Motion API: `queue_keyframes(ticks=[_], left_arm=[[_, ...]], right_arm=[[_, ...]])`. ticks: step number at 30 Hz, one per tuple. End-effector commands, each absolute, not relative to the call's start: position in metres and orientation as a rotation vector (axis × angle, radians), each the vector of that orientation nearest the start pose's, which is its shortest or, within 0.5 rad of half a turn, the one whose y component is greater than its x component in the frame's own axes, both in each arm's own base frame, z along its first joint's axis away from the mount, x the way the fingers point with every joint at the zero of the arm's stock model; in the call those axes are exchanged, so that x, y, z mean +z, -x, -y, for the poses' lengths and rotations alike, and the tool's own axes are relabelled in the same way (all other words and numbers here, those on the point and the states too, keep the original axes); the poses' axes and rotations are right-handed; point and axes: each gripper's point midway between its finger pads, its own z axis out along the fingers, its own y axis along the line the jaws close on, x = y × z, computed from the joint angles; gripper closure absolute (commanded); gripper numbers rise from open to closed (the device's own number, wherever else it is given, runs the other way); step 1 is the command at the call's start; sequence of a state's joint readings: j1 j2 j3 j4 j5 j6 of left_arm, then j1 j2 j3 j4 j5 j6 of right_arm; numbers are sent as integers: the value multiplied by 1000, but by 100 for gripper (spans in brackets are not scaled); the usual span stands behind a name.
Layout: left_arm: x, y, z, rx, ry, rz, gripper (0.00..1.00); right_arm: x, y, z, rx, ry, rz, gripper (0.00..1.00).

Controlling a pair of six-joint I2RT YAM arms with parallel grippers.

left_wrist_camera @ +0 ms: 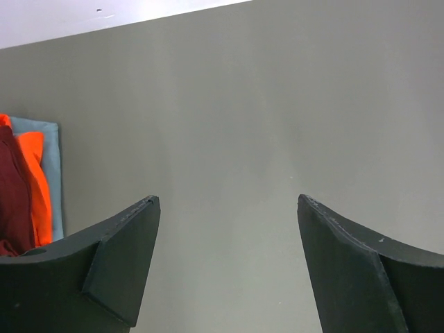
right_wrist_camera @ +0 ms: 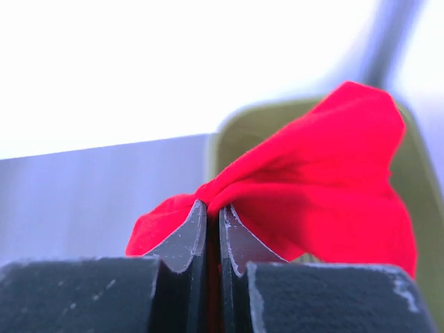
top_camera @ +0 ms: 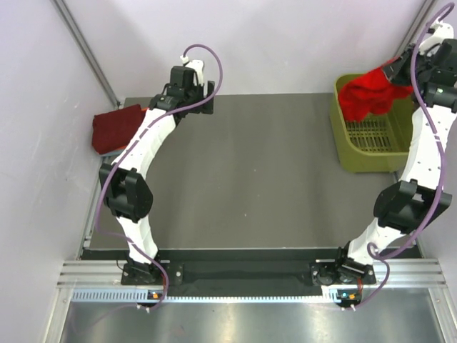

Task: Fold and stack the t-shirts
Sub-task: Grab the tshirt from the pile, then move the tshirt to the center of the board

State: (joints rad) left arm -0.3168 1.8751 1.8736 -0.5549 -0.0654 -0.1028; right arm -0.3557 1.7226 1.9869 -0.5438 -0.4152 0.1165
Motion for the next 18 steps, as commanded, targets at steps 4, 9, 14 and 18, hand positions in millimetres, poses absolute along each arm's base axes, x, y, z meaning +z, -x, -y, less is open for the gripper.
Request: queue_keyframes(ticks=[4,9,14,18], left_arm=[[275,-510,140,-175,-124,-2097,12],[279,-507,124,-179,-109,-2093,7],[284,-509,96,-116,13,-2068,7],[287,-510,81,-49,61,-2055,7]], right_arm=[[504,-453,-16,512,257,-1560,100],[535,-414,-121,666,503,-1464,100],[572,-368,-186,788,607,-1340,100],[567,-366,-188,788,585,-1363,71]])
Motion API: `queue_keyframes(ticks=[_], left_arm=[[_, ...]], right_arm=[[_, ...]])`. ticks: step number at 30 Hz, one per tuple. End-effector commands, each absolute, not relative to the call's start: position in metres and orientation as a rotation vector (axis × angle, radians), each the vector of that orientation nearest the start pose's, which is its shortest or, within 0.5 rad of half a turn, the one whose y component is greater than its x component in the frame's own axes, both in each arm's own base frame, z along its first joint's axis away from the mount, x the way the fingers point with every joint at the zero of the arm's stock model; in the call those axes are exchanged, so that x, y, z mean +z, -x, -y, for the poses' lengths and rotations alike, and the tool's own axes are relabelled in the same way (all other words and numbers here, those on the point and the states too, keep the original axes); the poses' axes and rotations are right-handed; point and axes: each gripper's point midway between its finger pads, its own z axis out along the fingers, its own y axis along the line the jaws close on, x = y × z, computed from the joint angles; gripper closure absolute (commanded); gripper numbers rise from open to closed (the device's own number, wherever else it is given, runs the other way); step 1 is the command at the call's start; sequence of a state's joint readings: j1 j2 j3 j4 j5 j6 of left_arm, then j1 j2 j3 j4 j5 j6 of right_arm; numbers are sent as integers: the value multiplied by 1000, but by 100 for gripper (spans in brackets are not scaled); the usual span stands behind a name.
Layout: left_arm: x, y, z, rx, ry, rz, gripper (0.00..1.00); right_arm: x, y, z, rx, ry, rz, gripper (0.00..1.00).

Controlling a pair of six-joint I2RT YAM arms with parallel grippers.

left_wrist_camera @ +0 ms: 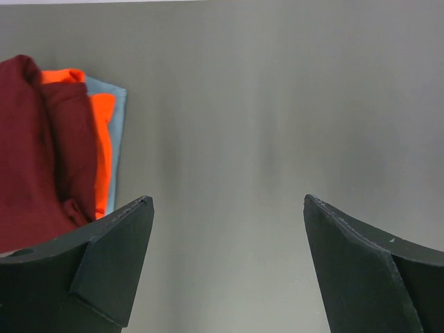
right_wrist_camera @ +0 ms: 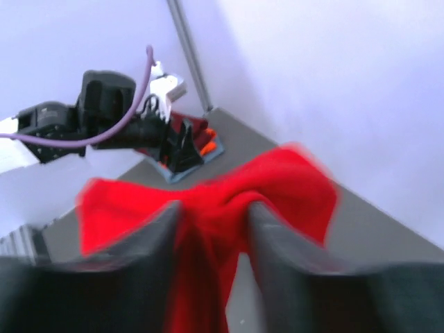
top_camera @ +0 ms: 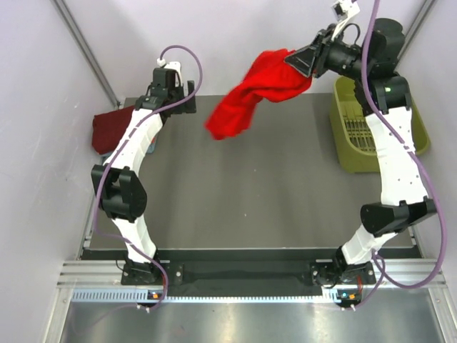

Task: Fold and stack the t-shirts
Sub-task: Move the tshirt to the center of the board

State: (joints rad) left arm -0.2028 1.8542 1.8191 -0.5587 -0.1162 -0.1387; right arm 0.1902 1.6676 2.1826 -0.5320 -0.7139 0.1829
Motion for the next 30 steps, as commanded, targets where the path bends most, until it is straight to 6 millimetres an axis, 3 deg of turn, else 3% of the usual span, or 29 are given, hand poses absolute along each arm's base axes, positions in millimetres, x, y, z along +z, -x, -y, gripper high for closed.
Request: queue_keyframes(ticks=[1,3,5,6,7,9,10,12,13,16,17,18,19,20,22,23,25,30], left_arm=[[288,-510,80,-48,61,-2052,6],[288,-509,81,-50,58,-2054,6],[287,-507,81,-53,58,-2058,6],[287,-507,81,-53,58,-2060,6],[287,-504,80,-50,57,-2061,6],[284,-500,79,-47,52,-2074,7],[286,-497,77,-38,43,-2072,7],[285,-488,76,-30,22,-2083,7],[285,-485,75,-24,-6,-2092,9],[287,-458,80,-80,-72,-2130,14],[269,-442,88,-135,-115,-2195,15],[271,-428,93,-183,-137,-2204,17],[259,-416,96,-214,-127,-2251,18],[234,-398,96,-235,-124,-2347,19],[214,-382,90,-228,-51,-2428,26],[194,-371,85,-220,-13,-2488,28],[180,-361,69,-259,118,-2542,29],[141,-342,8,-226,501,-2654,21]], right_arm=[[544,-376,-187,783,569,-1424,50],[510,-389,-181,774,543,-1522,20],[465,-399,-179,791,526,-1643,1],[452,-402,-177,790,511,-1676,0],[424,-406,-176,798,488,-1747,0],[400,-407,-172,771,478,-1807,0],[376,-405,-171,780,470,-1876,0],[353,-395,-175,776,553,-1909,0],[332,-390,-177,778,568,-1962,0],[285,-363,-199,784,743,-2049,0],[277,-359,-204,786,768,-2066,0],[270,-355,-210,794,806,-2067,0],[263,-346,-224,811,859,-2068,0],[258,-345,-231,807,888,-2072,0],[263,-341,-253,805,970,-2018,0],[262,-343,-260,804,988,-2013,0],[278,-345,-279,804,1038,-1953,0],[294,-366,-297,824,999,-1925,0]])
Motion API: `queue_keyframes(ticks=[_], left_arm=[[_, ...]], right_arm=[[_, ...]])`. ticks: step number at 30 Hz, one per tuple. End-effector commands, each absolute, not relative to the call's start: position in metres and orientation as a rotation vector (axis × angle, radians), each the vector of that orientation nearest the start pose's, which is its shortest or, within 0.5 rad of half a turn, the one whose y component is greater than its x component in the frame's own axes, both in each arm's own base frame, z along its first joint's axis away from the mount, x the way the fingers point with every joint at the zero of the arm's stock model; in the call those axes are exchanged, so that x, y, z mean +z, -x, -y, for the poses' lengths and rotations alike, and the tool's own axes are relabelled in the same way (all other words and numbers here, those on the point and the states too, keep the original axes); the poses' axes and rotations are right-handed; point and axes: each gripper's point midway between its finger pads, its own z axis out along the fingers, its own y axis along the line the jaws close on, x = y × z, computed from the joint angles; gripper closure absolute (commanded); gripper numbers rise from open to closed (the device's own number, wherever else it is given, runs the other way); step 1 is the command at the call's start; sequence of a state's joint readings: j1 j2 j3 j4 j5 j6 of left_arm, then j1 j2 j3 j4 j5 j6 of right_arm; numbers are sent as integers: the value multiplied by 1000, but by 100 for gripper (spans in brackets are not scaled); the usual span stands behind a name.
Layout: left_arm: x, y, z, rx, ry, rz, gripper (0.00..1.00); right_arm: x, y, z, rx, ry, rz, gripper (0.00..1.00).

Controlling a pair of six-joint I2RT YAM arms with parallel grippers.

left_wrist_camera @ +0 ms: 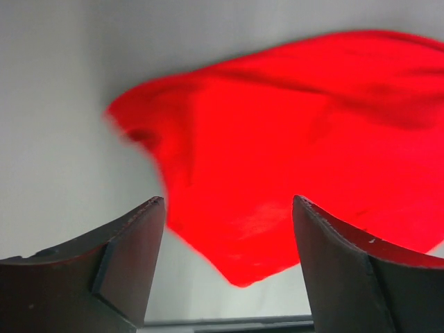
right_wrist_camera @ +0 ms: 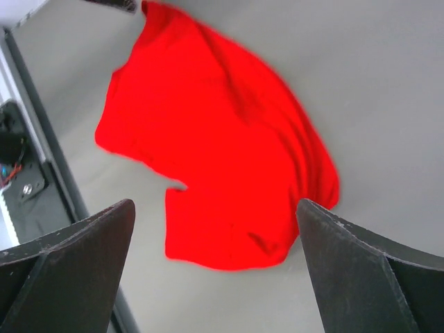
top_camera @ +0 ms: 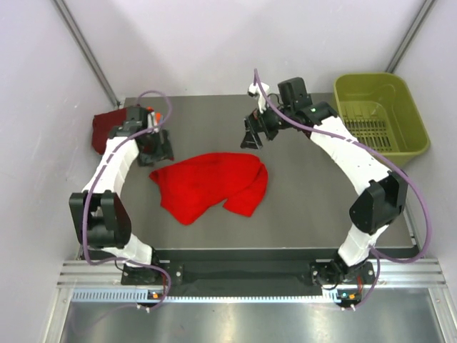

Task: Fold and stack the t-shirts
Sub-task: Move the tshirt to the center of the board, then flatten the tshirt out

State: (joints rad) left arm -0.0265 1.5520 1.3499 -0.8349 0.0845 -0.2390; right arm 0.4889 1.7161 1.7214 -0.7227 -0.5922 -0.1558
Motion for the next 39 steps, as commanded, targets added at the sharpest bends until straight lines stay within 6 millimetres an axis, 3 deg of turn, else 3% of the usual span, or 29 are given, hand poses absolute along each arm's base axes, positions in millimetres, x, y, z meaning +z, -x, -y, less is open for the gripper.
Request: queue_keyframes(ticks=[1,4,10,15,18,19,20,25,27,30,31,32,33,34,35,37,38,39], left_arm=[[135,-341,0,-216,539,-2661,20],[111,-340,-12,-223,614,-2715,21],[83,-363,-4,-329,645,-2773,26],[62,-366,-2,-362,699,-2822,48],[60,-371,1,-390,709,-2815,59],[62,-374,1,-397,709,-2806,83],[62,-375,2,-409,708,-2802,92],[86,-393,15,-534,621,-2721,100],[104,-400,25,-575,559,-2677,100],[144,-421,62,-659,357,-2591,100],[170,-435,74,-662,270,-2528,100],[180,-437,108,-684,142,-2517,100],[195,-442,124,-688,51,-2479,100],[227,-452,143,-701,-34,-2395,100],[239,-450,178,-743,-143,-2360,100],[275,-454,214,-790,-241,-2254,100],[280,-447,244,-830,-312,-2234,100],[289,-443,263,-875,-356,-2200,100]], right_arm=[[295,-368,-299,826,996,-1920,0],[298,-371,-302,827,991,-1913,0],[301,-375,-298,788,986,-1904,0],[306,-378,-293,729,988,-1886,0],[308,-381,-289,691,983,-1879,0],[309,-381,-288,684,983,-1874,0],[308,-382,-287,672,982,-1875,0],[310,-388,-284,645,957,-1876,0],[315,-403,-274,563,868,-1886,0],[330,-430,-243,454,722,-1885,0],[334,-436,-234,441,678,-1888,0],[339,-443,-224,433,612,-1895,0],[348,-449,-214,421,566,-1885,0],[352,-459,-192,388,504,-1889,0],[354,-465,-180,368,455,-1892,0],[360,-475,-150,319,382,-1891,0],[362,-476,-142,308,362,-1890,0],[363,-478,-126,286,332,-1892,0]])
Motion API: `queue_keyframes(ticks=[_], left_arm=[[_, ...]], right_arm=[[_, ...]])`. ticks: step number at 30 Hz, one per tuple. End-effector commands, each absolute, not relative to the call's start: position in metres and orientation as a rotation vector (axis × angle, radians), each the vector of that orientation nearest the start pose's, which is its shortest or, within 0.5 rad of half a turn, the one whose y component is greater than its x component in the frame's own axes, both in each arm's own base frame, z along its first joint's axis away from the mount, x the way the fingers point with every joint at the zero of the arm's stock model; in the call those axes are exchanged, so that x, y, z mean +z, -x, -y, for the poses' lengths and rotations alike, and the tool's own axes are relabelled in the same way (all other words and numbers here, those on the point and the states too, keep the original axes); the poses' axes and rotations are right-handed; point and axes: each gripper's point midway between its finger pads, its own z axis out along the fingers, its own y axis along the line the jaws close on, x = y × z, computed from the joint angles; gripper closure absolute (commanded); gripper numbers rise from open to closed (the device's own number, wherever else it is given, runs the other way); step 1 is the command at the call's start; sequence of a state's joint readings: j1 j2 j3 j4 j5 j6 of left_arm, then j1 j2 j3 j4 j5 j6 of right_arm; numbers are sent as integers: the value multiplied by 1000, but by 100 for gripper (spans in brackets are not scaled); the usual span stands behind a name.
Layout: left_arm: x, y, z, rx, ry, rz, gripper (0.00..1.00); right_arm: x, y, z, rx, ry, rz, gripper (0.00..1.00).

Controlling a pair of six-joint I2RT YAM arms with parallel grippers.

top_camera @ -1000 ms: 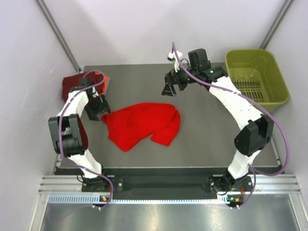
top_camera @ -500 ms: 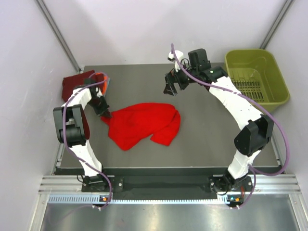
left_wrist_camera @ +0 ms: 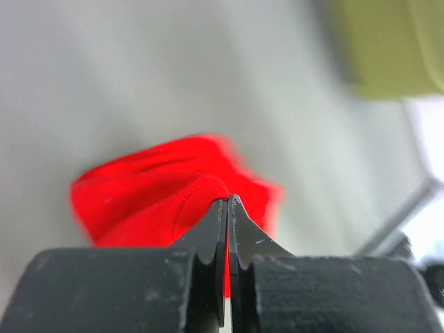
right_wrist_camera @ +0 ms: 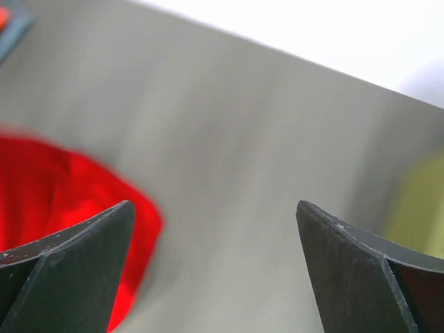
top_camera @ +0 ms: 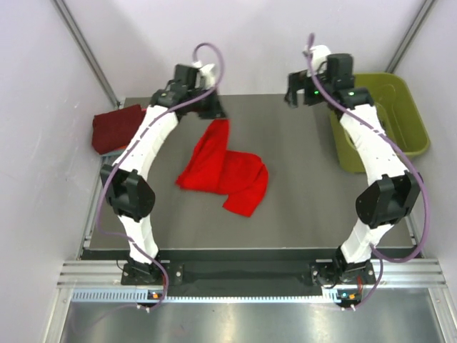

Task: Fold and stack the t-shirts
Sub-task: Flatten the tshirt out

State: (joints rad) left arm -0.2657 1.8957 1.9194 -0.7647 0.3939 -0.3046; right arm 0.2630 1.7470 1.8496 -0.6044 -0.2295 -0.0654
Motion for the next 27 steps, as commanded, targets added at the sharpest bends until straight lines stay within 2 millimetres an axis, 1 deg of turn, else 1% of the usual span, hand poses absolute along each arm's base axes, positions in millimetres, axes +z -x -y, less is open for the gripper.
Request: queue_keyframes(ticks=[1,2,3,4,5,6,7,8,9,10,12,13,14,15,16,17,18,19,20,21,22,23,24,25,26,27], left_arm=[[301,-440,279,-908,-398,-2162,100],[296,-430,303,-959,-440,-2171,100],[297,-425,317,-1011,-470,-2158,99],[292,-421,328,-1040,-486,-2167,79],[278,-415,342,-1071,-513,-2196,71],[272,-410,348,-1085,-538,-2205,64],[263,-409,351,-1076,-551,-2223,54],[257,-410,351,-1054,-562,-2231,50],[256,-413,348,-1024,-558,-2232,46],[255,-419,337,-928,-555,-2232,40],[257,-426,322,-812,-565,-2216,36],[262,-431,304,-696,-529,-2213,34],[263,-437,290,-624,-509,-2210,33],[253,-437,278,-571,-494,-2235,33],[251,-437,267,-528,-474,-2244,33],[258,-440,247,-463,-439,-2231,33],[256,-439,237,-429,-421,-2237,33],[252,-433,225,-392,-401,-2252,34],[248,-433,212,-353,-371,-2262,34],[244,-431,204,-332,-357,-2276,35],[232,-425,196,-309,-343,-2312,36],[236,-423,183,-300,-300,-2311,37],[222,-416,174,-291,-275,-2352,38],[225,-411,166,-291,-241,-2353,40],[220,-410,152,-297,-184,-2374,40],[206,-401,145,-307,-166,-2418,41]], right_arm=[[367,-476,-119,274,318,-1886,0],[370,-475,-112,260,314,-1881,0],[367,-474,-107,251,307,-1889,0],[370,-472,-96,237,287,-1885,0],[370,-470,-92,230,280,-1887,0],[366,-469,-84,220,266,-1898,0],[370,-465,-82,219,261,-1891,0],[366,-464,-79,219,257,-1902,0],[365,-462,-78,222,256,-1905,0],[366,-460,-78,234,268,-1904,0],[363,-459,-83,264,297,-1905,0],[359,-458,-95,332,330,-1910,0],[355,-458,-102,376,347,-1917,0],[349,-457,-114,430,379,-1926,0],[336,-456,-131,526,435,-1948,0],[330,-455,-141,568,470,-1957,0],[322,-453,-153,611,502,-1971,0],[301,-452,-178,686,566,-2004,0],[293,-450,-191,727,597,-2025,0],[283,-449,-204,770,625,-2045,2],[275,-444,-224,834,669,-2055,3],[256,-451,-235,875,660,-2096,4],[249,-451,-251,912,668,-2106,5],[229,-456,-260,952,645,-2154,5],[230,-463,-268,961,652,-2137,7],[224,-463,-279,980,664,-2143,7]])
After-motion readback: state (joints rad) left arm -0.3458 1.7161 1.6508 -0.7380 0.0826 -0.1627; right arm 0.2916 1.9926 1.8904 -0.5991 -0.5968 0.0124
